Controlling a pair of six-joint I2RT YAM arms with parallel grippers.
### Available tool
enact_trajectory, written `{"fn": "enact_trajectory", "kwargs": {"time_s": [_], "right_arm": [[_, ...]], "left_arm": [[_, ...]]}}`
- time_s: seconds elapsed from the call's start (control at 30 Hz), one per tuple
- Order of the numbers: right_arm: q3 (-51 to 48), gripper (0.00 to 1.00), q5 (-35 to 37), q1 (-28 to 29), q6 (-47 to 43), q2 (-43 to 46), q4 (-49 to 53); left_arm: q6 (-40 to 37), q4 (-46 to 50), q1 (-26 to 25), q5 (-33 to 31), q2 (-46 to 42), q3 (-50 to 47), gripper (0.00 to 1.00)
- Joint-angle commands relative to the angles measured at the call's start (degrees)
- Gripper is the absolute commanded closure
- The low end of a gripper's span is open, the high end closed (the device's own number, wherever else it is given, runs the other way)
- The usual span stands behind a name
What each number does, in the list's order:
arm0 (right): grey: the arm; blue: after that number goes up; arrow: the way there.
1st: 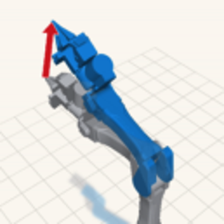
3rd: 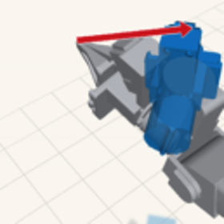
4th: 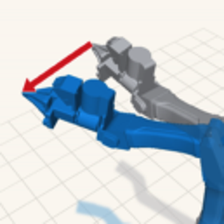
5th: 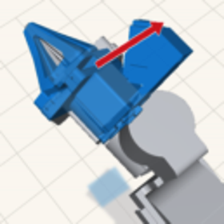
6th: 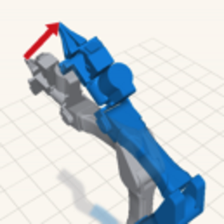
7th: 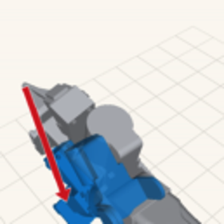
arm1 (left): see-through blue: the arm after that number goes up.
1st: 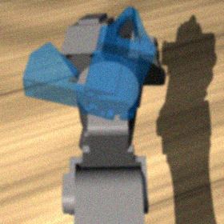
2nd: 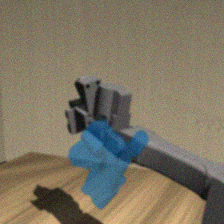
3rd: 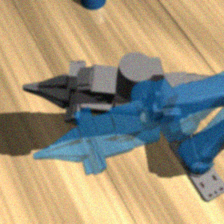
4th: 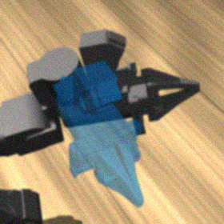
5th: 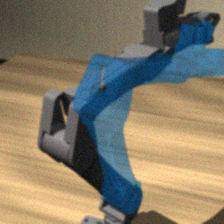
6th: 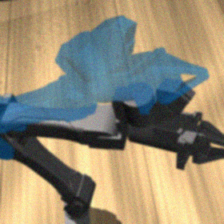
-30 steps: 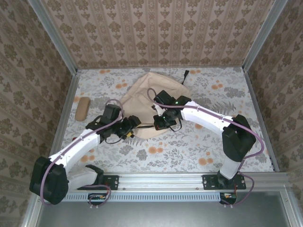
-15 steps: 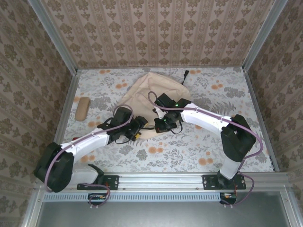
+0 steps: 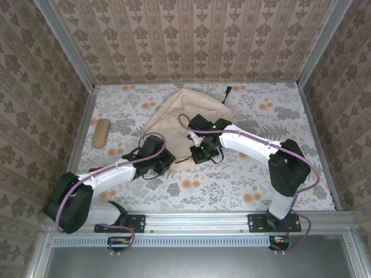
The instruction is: Pack books, pencil case, and school supplies into a backpack
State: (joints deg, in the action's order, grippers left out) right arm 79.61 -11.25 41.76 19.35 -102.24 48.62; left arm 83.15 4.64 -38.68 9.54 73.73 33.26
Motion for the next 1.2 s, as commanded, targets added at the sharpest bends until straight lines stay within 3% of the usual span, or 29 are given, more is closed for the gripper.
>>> {"fn": "enact_trajectory", "kwargs": {"time_s": [0.0, 0.77, 0.9, 1.03, 1.17], "right_arm": [[3.4, 1.00, 6.8, -0.5, -1.9, -3.1, 6.3], [11.2, 1.00, 30.6, -5.3, 7.7, -10.6, 12.8], [9.1, 1.00, 27.8, -5.6, 7.9, -7.8, 9.6], [4.7, 1.00, 18.7, -5.5, 6.6, -3.8, 5.7], [-0.1, 1.00, 17.4, -5.6, 6.6, 0.4, 5.7]], "left_arm": [[-0.9, 6.1, 0.1, -3.7, -1.0, -3.0, 1.00], [-4.2, 6.8, 0.7, -1.9, -2.4, -6.2, 1.00], [-5.7, 6.9, 0.8, -1.5, -4.5, -4.6, 1.00], [-10.2, 11.9, 1.1, -1.7, -6.3, 0.6, 0.66], [-14.4, 16.4, 2.9, -0.9, -7.5, 4.8, 0.40]]}}
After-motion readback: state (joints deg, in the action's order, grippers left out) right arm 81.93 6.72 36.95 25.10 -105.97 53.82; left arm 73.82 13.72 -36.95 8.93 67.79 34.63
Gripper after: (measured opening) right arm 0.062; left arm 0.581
